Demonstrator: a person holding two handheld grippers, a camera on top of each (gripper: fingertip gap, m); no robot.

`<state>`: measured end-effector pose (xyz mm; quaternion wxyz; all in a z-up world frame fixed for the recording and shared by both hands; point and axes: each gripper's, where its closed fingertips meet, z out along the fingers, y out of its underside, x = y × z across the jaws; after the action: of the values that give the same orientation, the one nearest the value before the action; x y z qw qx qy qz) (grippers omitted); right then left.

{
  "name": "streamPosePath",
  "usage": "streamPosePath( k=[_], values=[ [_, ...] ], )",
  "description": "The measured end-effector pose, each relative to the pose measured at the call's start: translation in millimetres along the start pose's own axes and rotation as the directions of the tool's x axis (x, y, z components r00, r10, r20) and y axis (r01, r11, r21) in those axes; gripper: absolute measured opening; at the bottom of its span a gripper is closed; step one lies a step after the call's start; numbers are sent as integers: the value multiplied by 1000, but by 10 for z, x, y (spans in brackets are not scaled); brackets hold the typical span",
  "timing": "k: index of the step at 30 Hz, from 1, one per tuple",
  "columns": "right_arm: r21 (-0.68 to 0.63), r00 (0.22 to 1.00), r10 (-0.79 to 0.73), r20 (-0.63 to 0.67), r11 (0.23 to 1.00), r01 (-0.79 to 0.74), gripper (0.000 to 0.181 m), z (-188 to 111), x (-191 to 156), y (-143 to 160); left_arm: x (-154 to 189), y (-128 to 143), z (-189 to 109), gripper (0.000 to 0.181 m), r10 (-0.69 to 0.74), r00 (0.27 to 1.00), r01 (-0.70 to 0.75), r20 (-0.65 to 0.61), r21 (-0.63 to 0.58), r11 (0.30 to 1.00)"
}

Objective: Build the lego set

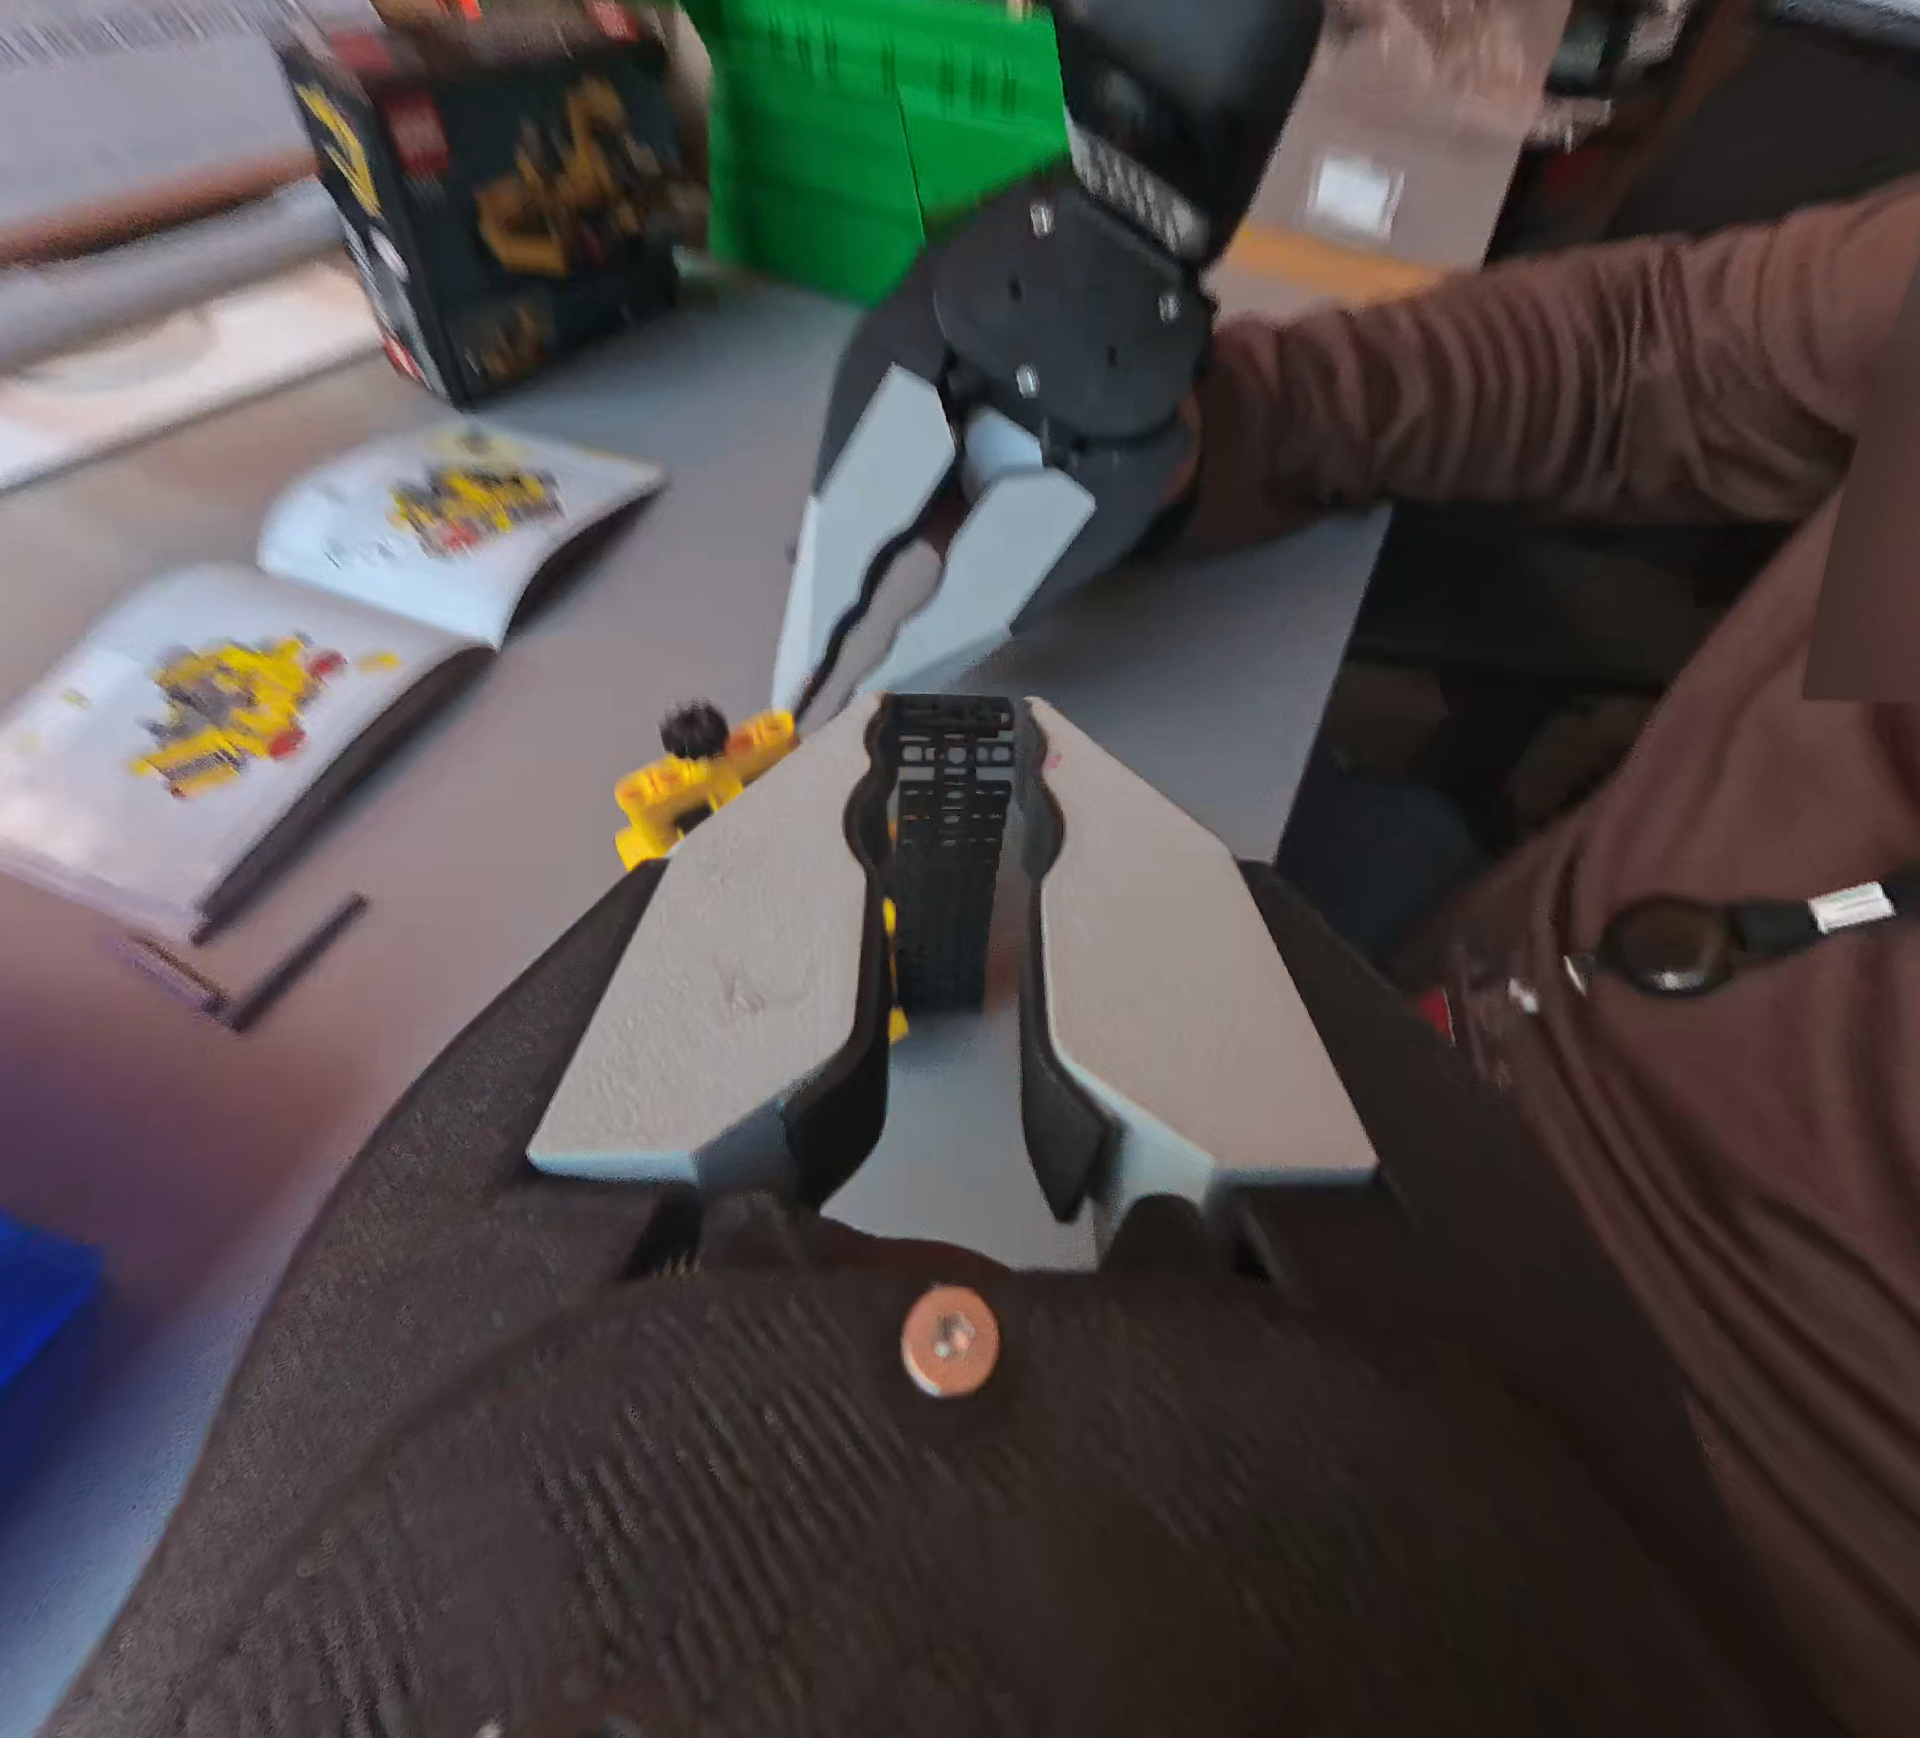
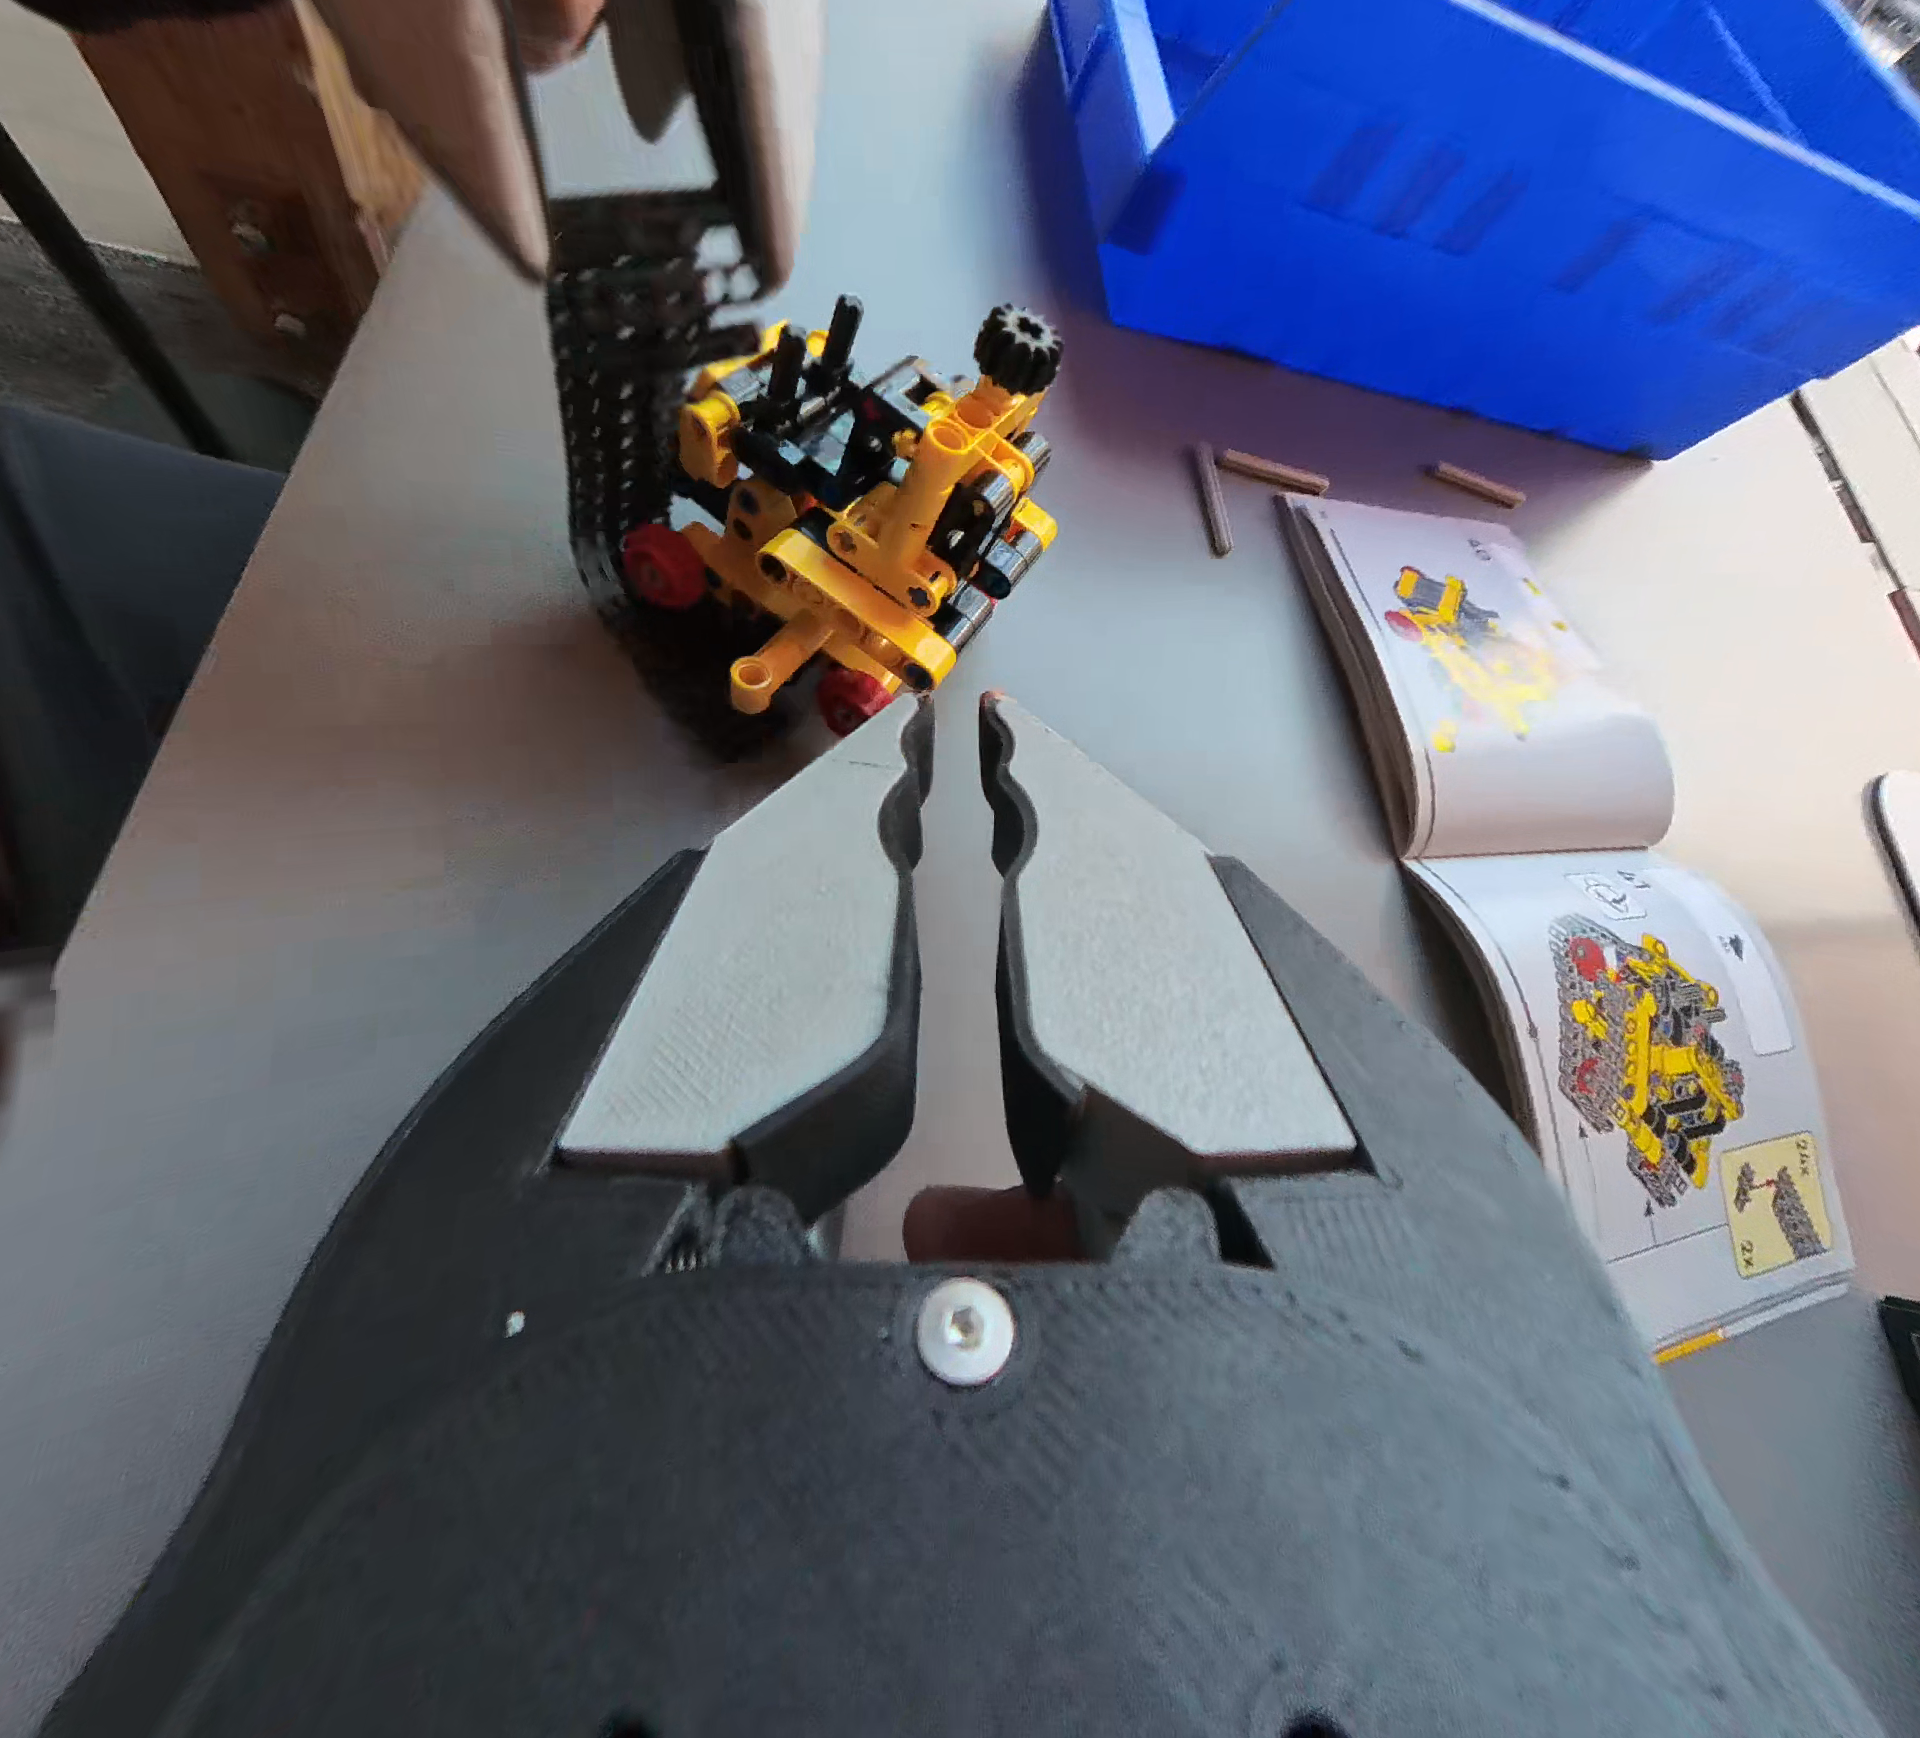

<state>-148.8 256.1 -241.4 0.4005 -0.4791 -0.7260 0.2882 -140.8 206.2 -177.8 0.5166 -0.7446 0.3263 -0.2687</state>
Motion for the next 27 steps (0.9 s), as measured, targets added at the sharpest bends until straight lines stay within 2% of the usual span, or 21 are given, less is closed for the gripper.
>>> streamPosePath(
  k=[3, 7, 10, 14, 16, 17, 20, 22, 27],
  values=[
    [46, 997, 25, -69, 999, -22, 5, -87, 145, -83, -14, -288, -77, 18, -6, 1000, 3, 17, 157, 988],
    [47, 997, 69, -46, 997, -67, 10, -142, 195, -29, 160, -329, -15, 18, 11, 1000, -8, -22, 130, 992],
    [35, 998, 49, 26, 998, -49, 18, -227, 100, 18, 399, -393, 126, 18, 45, 997, -37, -58, 124, 992],
    [51, 984, 86, 157, 994, -95, 26, -468, -44, 75, 528, -755, 338, 18, 107, 994, -110, 23, 230, 967],
    [63, 980, 111, 167, 990, -123, 27, -625, -14, 136, 590, -934, 457, 19, 113, 993, -115, 25, 273, 955],
    [63, 980, 128, 151, 988, -139, 27, -709, 36, 191, 626, -945, 545, 19, 110, 994, -108, 8, 253, 961],
    [64, 974, 216, 61, 973, -220, 26, -993, 247, 437, 641, -754, 800, 18, 105, 994, -107, 17, 142, 984],
    [67, 958, 285, 41, 955, -288, 25, -1173, 295, 617, 628, -512, 881, 18, 82, 996, -85, 38, 69, 994],
    [20, 931, 356, 81, 933, -359, 27, -1378, 58, 868, 478, 266, 746, 18, 81, 982, -53, 173, -158, 986]
  ],
)
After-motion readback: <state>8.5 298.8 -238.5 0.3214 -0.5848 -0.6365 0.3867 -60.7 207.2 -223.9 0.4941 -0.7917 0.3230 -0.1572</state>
